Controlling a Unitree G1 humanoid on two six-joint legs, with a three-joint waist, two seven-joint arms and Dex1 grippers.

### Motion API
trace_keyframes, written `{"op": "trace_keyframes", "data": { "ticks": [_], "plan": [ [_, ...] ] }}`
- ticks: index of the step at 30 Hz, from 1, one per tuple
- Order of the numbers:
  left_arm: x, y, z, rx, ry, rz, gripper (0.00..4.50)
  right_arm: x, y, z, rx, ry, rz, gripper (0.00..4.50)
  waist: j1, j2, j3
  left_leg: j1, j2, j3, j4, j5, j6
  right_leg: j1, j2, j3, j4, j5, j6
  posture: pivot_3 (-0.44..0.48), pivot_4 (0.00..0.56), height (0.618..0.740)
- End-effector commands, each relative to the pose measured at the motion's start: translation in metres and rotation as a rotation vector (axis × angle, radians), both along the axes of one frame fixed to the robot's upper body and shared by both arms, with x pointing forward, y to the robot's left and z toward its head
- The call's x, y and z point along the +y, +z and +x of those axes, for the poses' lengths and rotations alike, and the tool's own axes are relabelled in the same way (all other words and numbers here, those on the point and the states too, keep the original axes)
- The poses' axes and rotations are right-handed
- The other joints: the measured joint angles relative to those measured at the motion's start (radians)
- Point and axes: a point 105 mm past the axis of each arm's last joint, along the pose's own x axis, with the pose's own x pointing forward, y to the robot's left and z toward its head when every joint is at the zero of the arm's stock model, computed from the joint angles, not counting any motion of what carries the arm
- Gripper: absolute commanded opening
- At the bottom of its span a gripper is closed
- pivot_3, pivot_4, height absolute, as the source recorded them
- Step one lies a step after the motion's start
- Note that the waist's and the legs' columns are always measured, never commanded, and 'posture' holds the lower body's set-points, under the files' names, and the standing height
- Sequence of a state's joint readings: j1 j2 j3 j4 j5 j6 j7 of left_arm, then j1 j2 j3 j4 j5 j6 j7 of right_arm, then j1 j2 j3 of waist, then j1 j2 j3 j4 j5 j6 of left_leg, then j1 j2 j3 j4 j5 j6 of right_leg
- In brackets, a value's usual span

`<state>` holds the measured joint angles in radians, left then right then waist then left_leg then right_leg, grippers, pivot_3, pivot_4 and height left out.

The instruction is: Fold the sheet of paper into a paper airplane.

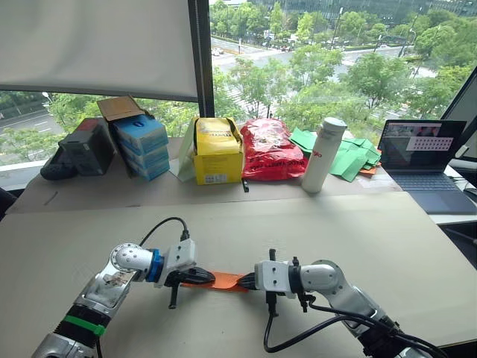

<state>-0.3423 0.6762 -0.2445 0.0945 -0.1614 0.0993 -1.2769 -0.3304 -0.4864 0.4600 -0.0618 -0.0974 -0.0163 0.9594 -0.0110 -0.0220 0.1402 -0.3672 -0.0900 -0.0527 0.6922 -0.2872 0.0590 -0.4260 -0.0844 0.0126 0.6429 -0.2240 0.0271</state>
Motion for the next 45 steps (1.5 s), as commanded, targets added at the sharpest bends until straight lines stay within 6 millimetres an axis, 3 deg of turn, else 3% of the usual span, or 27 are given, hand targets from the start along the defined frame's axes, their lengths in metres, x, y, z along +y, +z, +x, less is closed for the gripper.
{"op": "trace_keyframes", "data": {
  "ticks": [1, 4, 9, 11, 12, 19, 24, 31, 45],
  "plan": [
    [0.0, 0.001, 0.003, -0.032, -0.019, 0.03, 0.0, -0.008, -0.01, -0.004, 0.06, -0.006, -0.066, 1.63, 0.0, 0.0, 0.0, 0.0, 0.0, 0.0, 0.0, 0.0, 0.0, 0.0, 0.0, 0.0, 0.0, 0.0, 0.0, 0.0, 0.15, 0.74],
    [0.002, 0.0, 0.002, -0.027, -0.025, 0.046, 0.0, -0.008, 0.005, -0.003, 0.064, -0.003, -0.055, 2.62, 0.0, 0.0, 0.0, 0.0, 0.0, 0.0, 0.0, -0.001, 0.001, 0.0, 0.0, 0.0, 0.0, 0.0, 0.0, 0.0, 0.15, 0.74],
    [0.005, 0.001, 0.001, -0.024, -0.026, 0.055, 0.0, 0.012, 0.054, -0.001, 0.191, -0.01, 0.132, 2.62, -0.004, 0.001, 0.0, -0.002, 0.0, 0.0, 0.0, -0.001, 0.001, -0.002, -0.005, 0.0, -0.001, 0.0, 0.0, 0.0, 0.15, 0.74],
    [0.005, 0.001, 0.0, -0.025, -0.025, 0.057, 0.0, 0.018, 0.061, 0.003, 0.211, -0.031, 0.153, 2.62, -0.004, 0.001, 0.001, -0.002, 0.0, 0.0, 0.0, -0.001, 0.001, -0.003, -0.004, 0.001, -0.001, 0.0, 0.0, 0.0, 0.15, 0.74],
    [0.004, 0.002, 0.0, -0.026, -0.025, 0.055, 0.0, 0.021, 0.061, 0.007, 0.203, -0.046, 0.144, 2.38, -0.003, 0.001, 0.001, -0.002, 0.0, 0.0, 0.0, -0.001, 0.001, -0.003, -0.004, 0.0, 0.0, 0.0, 0.0, 0.0, 0.15, 0.74],
    [-0.001, 0.007, -0.002, -0.037, -0.025, 0.049, 0.0, 0.033, 0.034, 0.016, 0.191, -0.056, 0.018, 0.03, 0.0, 0.001, 0.001, -0.003, -0.001, 0.0, 0.0, -0.002, 0.001, -0.005, -0.005, -0.001, -0.001, 0.0, 0.0, 0.0, 0.15, 0.74],
    [-0.004, 0.011, -0.004, -0.045, -0.027, 0.052, 0.0, 0.036, 0.014, 0.021, 0.201, -0.072, -0.036, 0.01, -0.002, 0.001, 0.001, -0.01, -0.001, 0.0, 0.0, 0.002, -0.006, -0.011, -0.005, 0.0, 0.001, 0.0, 0.0, 0.0, 0.15, 0.74],
    [-0.006, 0.014, -0.005, -0.048, -0.029, 0.061, 0.0, 0.018, -0.02, 0.02, 0.282, -0.117, -0.19, 0.01, -0.003, 0.002, 0.001, -0.009, -0.001, 0.0, 0.0, 0.002, -0.006, -0.011, -0.005, 0.0, 0.002, 0.0, 0.0, 0.0, 0.15, 0.74],
    [-0.001, 0.008, -0.002, -0.052, -0.016, 0.093, 0.0, -0.017, -0.039, 0.016, 0.278, -0.185, -0.313, 0.01, 0.019, 0.003, -0.001, -0.002, -0.002, 0.0, 0.0, -0.002, 0.002, -0.007, -0.005, -0.001, -0.001, 0.0, 0.0, 0.0, 0.15, 0.74]
  ]
}}
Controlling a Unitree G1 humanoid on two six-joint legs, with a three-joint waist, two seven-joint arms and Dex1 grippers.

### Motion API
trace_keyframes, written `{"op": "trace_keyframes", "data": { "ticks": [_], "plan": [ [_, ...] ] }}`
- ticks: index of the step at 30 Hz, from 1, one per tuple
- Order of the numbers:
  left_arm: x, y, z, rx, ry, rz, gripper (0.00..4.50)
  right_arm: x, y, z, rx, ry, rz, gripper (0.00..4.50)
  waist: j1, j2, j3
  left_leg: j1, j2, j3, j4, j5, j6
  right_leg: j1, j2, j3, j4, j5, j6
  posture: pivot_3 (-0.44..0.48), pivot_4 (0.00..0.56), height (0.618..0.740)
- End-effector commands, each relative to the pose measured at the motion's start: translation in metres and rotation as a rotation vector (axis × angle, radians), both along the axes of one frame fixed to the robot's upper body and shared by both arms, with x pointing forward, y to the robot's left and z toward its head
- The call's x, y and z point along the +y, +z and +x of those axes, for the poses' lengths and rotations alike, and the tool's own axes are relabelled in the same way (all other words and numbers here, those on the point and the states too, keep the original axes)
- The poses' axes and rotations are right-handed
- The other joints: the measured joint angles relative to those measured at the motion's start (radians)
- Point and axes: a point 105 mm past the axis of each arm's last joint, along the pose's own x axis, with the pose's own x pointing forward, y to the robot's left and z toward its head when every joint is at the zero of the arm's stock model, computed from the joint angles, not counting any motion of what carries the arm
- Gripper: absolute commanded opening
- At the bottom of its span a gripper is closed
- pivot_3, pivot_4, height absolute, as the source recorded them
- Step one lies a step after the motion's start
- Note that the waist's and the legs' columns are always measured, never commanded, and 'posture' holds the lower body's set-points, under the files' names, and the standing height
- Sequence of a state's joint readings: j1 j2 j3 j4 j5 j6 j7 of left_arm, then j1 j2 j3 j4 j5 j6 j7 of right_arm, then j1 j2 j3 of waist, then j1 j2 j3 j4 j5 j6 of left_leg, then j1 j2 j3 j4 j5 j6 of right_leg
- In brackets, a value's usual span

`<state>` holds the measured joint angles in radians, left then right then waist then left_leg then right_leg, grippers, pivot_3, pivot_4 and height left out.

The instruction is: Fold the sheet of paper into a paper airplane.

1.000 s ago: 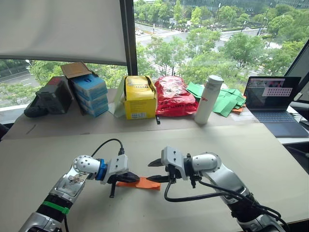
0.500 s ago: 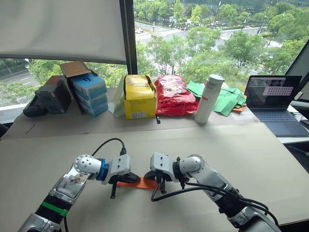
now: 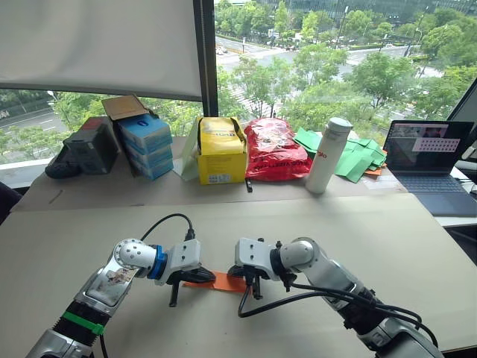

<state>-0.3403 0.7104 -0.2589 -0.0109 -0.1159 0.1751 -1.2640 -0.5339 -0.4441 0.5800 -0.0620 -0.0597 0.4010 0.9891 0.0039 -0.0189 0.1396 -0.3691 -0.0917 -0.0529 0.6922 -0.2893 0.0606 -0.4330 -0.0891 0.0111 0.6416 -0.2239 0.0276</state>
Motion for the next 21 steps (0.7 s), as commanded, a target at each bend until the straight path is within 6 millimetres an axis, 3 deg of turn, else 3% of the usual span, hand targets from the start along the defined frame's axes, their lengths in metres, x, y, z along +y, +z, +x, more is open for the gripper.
{"op": "trace_keyframes", "data": {
  "ticks": [1, 8, 13, 21],
  "plan": [
    [0.0, 0.002, 0.001, -0.025, -0.007, 0.016, 0.0, -0.042, -0.044, -0.003, 0.089, -0.113, -0.195, 0.01, 0.007, 0.0, 0.0, 0.0, 0.0, 0.0, 0.0, 0.0, 0.0, 0.0, 0.0, 0.0, 0.0, 0.0, 0.0, 0.0, 0.15, 0.74],
    [-0.006, 0.0, 0.003, -0.026, -0.013, 0.013, 0.0, -0.056, -0.043, -0.005, 0.066, -0.141, -0.221, 0.01, 0.019, 0.002, -0.001, 0.005, -0.001, -0.002, 0.0, -0.002, 0.004, 0.01, 0.0, -0.002, -0.008, 0.001, 0.004, 0.0, 0.15, 0.74],
    [-0.005, -0.005, 0.003, -0.023, -0.016, 0.018, 0.0, -0.058, -0.042, -0.009, 0.066, -0.147, -0.223, 0.01, 0.021, 0.002, -0.001, 0.004, -0.001, -0.002, 0.0, -0.003, 0.005, 0.011, 0.0, -0.002, -0.011, 0.002, 0.006, 0.0, 0.15, 0.74],
    [-0.003, -0.008, 0.004, -0.026, -0.021, 0.024, 0.0, -0.079, -0.04, -0.016, 0.065, -0.189, -0.267, 0.01, 0.031, 0.002, -0.001, 0.004, -0.002, -0.002, 0.0, -0.003, 0.006, 0.011, -0.001, -0.002, -0.013, 0.002, 0.007, 0.0, 0.15, 0.74]
  ]
}}
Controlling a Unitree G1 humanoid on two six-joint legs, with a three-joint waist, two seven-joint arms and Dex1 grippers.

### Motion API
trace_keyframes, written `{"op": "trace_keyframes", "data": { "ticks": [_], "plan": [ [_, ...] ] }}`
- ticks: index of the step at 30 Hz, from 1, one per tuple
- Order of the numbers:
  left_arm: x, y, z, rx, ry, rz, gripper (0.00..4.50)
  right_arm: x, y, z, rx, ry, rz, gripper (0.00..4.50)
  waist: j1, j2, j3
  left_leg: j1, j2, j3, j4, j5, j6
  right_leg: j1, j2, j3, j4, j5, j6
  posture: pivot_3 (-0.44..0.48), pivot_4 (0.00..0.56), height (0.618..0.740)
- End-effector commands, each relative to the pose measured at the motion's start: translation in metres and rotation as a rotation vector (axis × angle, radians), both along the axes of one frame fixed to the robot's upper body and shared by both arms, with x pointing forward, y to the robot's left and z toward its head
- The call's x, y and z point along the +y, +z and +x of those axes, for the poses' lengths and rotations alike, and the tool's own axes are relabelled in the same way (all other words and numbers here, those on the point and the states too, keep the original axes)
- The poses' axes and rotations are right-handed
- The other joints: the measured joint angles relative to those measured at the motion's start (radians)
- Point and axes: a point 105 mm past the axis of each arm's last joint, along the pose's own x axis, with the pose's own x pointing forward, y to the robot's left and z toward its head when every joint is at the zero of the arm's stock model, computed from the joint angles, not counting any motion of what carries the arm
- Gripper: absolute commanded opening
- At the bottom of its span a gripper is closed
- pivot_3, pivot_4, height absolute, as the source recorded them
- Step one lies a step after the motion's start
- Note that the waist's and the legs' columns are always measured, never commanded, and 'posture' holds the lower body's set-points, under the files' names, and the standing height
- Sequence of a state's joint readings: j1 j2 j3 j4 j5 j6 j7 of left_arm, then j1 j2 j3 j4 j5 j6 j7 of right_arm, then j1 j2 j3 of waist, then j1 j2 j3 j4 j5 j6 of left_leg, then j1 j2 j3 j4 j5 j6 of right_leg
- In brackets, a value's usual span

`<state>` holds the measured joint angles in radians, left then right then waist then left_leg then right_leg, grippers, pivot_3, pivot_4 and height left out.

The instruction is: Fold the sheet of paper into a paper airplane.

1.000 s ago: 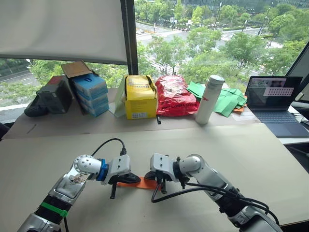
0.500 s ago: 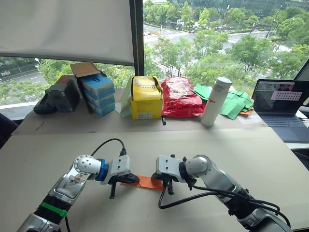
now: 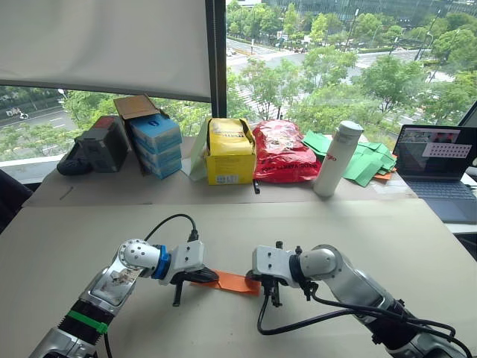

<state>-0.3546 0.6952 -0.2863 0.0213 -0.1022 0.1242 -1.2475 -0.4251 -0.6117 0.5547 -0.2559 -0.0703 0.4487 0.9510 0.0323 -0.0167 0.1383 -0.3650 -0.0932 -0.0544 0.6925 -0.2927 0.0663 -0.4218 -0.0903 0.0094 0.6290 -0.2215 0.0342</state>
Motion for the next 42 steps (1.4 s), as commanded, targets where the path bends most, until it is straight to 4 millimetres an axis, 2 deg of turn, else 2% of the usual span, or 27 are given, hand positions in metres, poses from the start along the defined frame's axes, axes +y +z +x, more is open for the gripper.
{"op": "trace_keyframes", "data": {
  "ticks": [1, 8, 16, 20, 26, 30, 33, 36, 38, 42],
  "plan": [
    [0.003, -0.005, 0.002, -0.001, 0.001, 0.024, 0.0, -0.045, -0.04, -0.003, 0.125, -0.147, -0.185, 0.01, 0.005, 0.0, 0.0, 0.0, 0.0, 0.0, 0.0, 0.0, 0.0, 0.0, 0.0, 0.0, 0.0, 0.0, 0.0, 0.0, 0.15, 0.74],
    [0.004, -0.006, 0.004, -0.008, -0.002, 0.027, 0.0, -0.063, -0.036, -0.004, 0.114, -0.181, -0.23, 0.01, 0.016, 0.0, 0.0, 0.0, 0.0, 0.0, 0.0, 0.0, 0.001, 0.001, -0.001, 0.0, -0.002, 0.001, 0.001, 0.0, 0.15, 0.74],
    [0.005, -0.007, 0.006, -0.012, -0.004, 0.028, 0.0, -0.067, -0.021, -0.003, 0.087, -0.201, -0.221, 0.01, 0.02, 0.0, -0.001, -0.002, -0.001, 0.0, 0.001, -0.001, 0.001, 0.001, -0.002, 0.0, -0.003, 0.001, 0.003, 0.0, 0.15, 0.74],
    [0.005, -0.007, 0.007, -0.015, -0.006, 0.028, 0.0, -0.061, -0.001, 0.005, 0.039, -0.208, -0.161, 0.01, 0.018, 0.0, -0.001, -0.002, -0.001, 0.0, 0.001, -0.001, 0.001, 0.001, -0.002, 0.0, -0.004, 0.001, 0.003, 0.0, 0.15, 0.74],
    [0.005, -0.007, 0.008, -0.019, -0.011, 0.028, 0.0, -0.044, 0.05, 0.026, -0.087, -0.211, 0.01, 0.01, 0.01, 0.0, 0.0, -0.004, -0.001, 0.0, 0.001, 0.0, 0.001, -0.002, -0.002, 0.001, -0.003, 0.002, 0.003, 0.0, 0.15, 0.74],
    [0.004, -0.007, 0.007, -0.018, -0.015, 0.029, 0.0, -0.039, 0.066, 0.038, -0.133, -0.222, 0.061, 0.01, -0.001, 0.0, 0.0, -0.006, 0.001, 0.0, 0.0, 0.0, 0.0, -0.002, -0.002, 0.001, -0.003, 0.002, 0.002, 0.0, 0.15, 0.74],
    [0.005, -0.007, 0.007, -0.019, -0.016, 0.029, 0.0, -0.024, 0.064, 0.04, -0.132, -0.19, 0.09, 0.01, -0.009, 0.001, 0.0, -0.006, 0.001, 0.0, -0.001, 0.001, -0.001, -0.002, -0.002, 0.001, -0.003, 0.002, 0.002, 0.0, 0.15, 0.74],
    [0.005, -0.007, 0.007, -0.02, -0.014, 0.031, 0.0, -0.001, 0.058, 0.026, -0.078, -0.117, 0.133, 0.01, -0.016, 0.001, 0.0, -0.006, 0.001, 0.0, -0.001, 0.001, -0.001, -0.002, -0.002, 0.001, -0.003, 0.002, 0.002, 0.0, 0.15, 0.74],
    [0.005, -0.007, 0.007, -0.021, -0.013, 0.031, 0.0, 0.005, 0.054, 0.021, -0.052, -0.1, 0.143, 0.01, -0.018, 0.001, 0.001, -0.006, 0.001, 0.0, -0.001, 0.001, -0.001, -0.002, -0.002, 0.001, -0.003, 0.002, 0.002, 0.0, 0.15, 0.74],
    [0.005, -0.006, 0.007, -0.023, -0.009, 0.029, 0.0, 0.017, 0.034, 0.003, 0.022, -0.05, 0.117, 0.01, -0.019, 0.001, 0.001, -0.006, 0.001, 0.0, -0.001, 0.001, 0.0, -0.004, -0.002, 0.001, -0.003, 0.002, 0.002, 0.0, 0.15, 0.74]
  ]
}}
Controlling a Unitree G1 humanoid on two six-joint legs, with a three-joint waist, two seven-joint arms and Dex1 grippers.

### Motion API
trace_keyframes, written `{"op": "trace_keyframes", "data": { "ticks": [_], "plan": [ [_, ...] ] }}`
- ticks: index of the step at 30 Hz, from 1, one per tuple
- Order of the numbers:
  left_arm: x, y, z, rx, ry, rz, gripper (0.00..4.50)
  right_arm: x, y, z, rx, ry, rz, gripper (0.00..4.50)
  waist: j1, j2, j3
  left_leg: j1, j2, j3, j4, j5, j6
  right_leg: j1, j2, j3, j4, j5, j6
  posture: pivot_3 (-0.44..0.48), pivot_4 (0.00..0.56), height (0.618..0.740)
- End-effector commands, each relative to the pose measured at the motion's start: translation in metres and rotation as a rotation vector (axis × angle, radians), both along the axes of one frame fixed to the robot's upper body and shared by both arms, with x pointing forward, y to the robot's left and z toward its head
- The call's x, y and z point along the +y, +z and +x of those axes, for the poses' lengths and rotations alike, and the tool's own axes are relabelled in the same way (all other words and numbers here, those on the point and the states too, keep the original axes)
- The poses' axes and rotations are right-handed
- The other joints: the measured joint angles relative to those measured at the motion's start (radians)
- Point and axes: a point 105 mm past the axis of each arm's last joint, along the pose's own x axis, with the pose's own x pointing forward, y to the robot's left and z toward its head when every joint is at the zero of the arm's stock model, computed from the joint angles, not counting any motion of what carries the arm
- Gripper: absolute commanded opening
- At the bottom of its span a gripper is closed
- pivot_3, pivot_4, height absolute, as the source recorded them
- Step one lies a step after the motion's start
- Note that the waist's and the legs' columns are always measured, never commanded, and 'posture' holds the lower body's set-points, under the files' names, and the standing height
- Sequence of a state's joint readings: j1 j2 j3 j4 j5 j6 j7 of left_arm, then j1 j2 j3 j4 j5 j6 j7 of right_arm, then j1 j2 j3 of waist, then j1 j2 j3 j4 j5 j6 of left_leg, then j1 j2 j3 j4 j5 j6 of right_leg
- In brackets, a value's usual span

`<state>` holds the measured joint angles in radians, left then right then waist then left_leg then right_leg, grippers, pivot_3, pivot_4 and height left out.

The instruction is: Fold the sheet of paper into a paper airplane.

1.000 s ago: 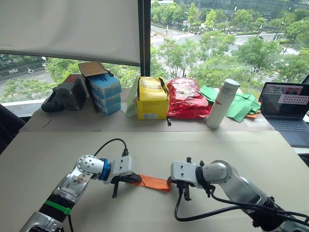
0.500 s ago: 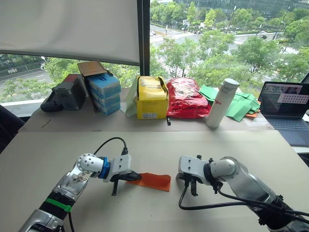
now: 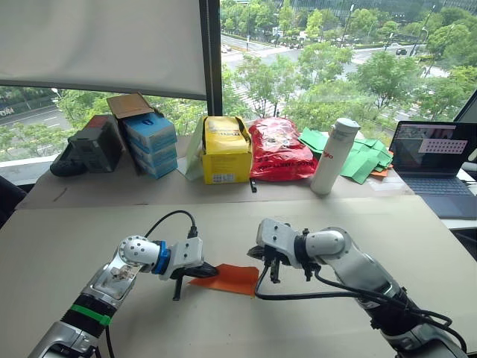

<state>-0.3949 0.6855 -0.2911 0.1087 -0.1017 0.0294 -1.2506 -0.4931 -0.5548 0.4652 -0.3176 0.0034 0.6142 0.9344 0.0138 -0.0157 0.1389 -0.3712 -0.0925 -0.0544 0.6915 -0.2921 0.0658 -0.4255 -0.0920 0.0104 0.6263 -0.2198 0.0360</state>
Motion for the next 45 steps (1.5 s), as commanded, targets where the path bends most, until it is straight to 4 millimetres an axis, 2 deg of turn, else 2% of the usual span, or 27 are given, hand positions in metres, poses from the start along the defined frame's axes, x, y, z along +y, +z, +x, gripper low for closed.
{"op": "trace_keyframes", "data": {
  "ticks": [1, 8, 16, 22, 29, 33, 37, 41, 45],
  "plan": [
    [0.004, -0.007, -0.002, 0.02, 0.011, 0.038, 0.0, 0.007, -0.006, -0.013, 0.028, 0.04, -0.009, 0.01, -0.001, 0.0, 0.0, 0.0, 0.0, 0.0, 0.0, 0.0, 0.0, 0.0, 0.0, 0.0, 0.0, 0.0, 0.0, 0.0, 0.15, 0.74],
    [0.007, 0.006, -0.003, 0.003, 0.024, 0.023, 0.0, 0.001, -0.031, -0.017, 0.076, 0.036, -0.083, 0.01, -0.004, 0.001, 0.0, 0.0, 0.0, 0.0, 0.0, 0.0, 0.0, 0.0, 0.001, 0.0, 0.001, 0.0, 0.0, 0.0, 0.15, 0.74],
    [0.016, 0.042, -0.012, 0.018, 0.033, -0.028, 0.0, 0.0, -0.031, -0.016, 0.061, 0.033, -0.093, 0.01, -0.009, 0.001, 0.002, 0.0, 0.0, 0.0, 0.0, 0.0, 0.0, -0.002, 0.001, 0.0, 0.001, 0.0, 0.0, 0.0, 0.15, 0.74],
    [0.014, 0.057, -0.01, 0.01, 0.045, -0.071, 0.0, 0.003, -0.023, -0.02, 0.04, 0.076, -0.078, 0.01, -0.009, 0.001, 0.002, 0.0, 0.0, 0.0, 0.0, 0.0, 0.0, -0.002, 0.001, 0.0, 0.001, 0.0, 0.0, 0.0, 0.15, 0.74],
    [-0.008, 0.049, -0.008, 0.02, 0.001, -0.087, 0.0, 0.007, -0.017, -0.021, 0.024, 0.108, -0.062, 0.01, -0.007, 0.001, 0.003, -0.001, 0.0, 0.0, 0.0, 0.003, -0.005, 0.0, 0.001, 0.0, 0.0, 0.0, 0.0, 0.0, 0.15, 0.74],
    [-0.018, 0.035, -0.009, 0.038, -0.04, -0.06, 0.0, 0.007, -0.019, -0.019, 0.024, 0.097, -0.067, 0.01, -0.006, 0.001, 0.003, -0.002, 0.0, 0.0, 0.0, 0.004, -0.006, 0.0, 0.001, 0.0, 0.001, 0.0, 0.0, 0.0, 0.15, 0.74],
    [-0.016, 0.02, -0.016, 0.064, -0.066, -0.014, 0.0, 0.006, -0.021, -0.016, 0.017, 0.082, -0.076, 0.01, -0.012, 0.001, 0.003, -0.003, 0.0, 0.001, 0.0, 0.004, -0.006, -0.002, 0.001, 0.001, 0.001, 0.0, 0.0, 0.0, 0.15, 0.74],
    [-0.01, 0.013, -0.017, 0.066, -0.065, 0.018, 0.0, 0.009, -0.007, -0.011, -0.021, 0.072, -0.032, 0.01, -0.013, 0.001, 0.003, -0.003, 0.0, 0.001, 0.0, 0.004, -0.007, -0.002, 0.001, 0.001, 0.001, 0.0, 0.0, 0.0, 0.15, 0.74],
    [-0.009, 0.013, -0.017, 0.062, -0.064, 0.022, 0.0, 0.019, 0.01, -0.016, -0.051, 0.129, 0.047, 0.01, -0.013, 0.001, 0.003, -0.004, 0.0, 0.001, 0.0, 0.004, -0.006, -0.003, 0.001, 0.001, 0.002, 0.0, 0.0, 0.0, 0.15, 0.74]
  ]
}}
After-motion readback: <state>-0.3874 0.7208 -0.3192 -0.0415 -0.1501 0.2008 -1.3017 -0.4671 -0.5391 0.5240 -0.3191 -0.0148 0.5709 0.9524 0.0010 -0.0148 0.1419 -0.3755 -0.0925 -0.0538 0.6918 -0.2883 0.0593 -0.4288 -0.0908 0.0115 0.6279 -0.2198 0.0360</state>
